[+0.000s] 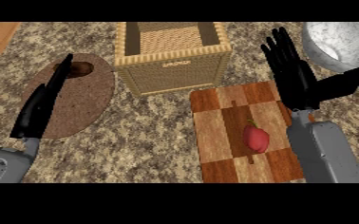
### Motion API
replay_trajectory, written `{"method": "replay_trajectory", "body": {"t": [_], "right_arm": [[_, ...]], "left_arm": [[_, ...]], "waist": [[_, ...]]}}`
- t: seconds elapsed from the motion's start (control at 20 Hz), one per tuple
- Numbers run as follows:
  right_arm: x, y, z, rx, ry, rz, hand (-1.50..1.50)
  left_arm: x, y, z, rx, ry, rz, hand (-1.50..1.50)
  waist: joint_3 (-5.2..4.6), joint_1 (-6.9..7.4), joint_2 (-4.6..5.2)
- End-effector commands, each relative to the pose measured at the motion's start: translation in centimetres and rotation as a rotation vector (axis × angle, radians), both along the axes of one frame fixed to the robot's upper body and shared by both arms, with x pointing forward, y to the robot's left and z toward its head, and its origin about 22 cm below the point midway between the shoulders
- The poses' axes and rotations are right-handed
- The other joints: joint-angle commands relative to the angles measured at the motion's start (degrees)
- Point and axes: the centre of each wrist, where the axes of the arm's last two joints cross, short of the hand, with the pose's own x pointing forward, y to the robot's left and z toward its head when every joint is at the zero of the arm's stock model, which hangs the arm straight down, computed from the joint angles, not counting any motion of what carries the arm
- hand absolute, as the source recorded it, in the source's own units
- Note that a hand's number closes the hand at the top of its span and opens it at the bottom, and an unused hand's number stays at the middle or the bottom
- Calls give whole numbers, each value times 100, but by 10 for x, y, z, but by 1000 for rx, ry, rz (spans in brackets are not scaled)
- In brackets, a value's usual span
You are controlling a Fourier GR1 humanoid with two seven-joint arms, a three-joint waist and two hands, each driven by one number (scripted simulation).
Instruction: Pick the bell pepper from the cutting board and place it in the basket
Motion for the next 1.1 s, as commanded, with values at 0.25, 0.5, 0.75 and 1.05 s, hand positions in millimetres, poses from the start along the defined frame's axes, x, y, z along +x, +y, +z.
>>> {"method": "replay_trajectory", "body": {"t": [0.25,0.5,0.75,1.05], "right_arm": [[-43,-57,-4,-489,-141,-593,150],[-59,19,-57,-741,-144,-551,-150],[-63,21,-87,-791,-70,-901,-150],[-93,-28,-129,-987,184,-1072,-150]], "left_arm": [[-11,-19,-14,-381,-71,149,0],[-18,-56,-24,-522,-62,61,0],[-25,-55,-27,-532,-72,67,0],[-29,-45,-30,-528,-81,114,0]], "waist": [[-87,-287,-302],[-34,177,-55],[-44,106,-75],[-116,-193,-75]]}}
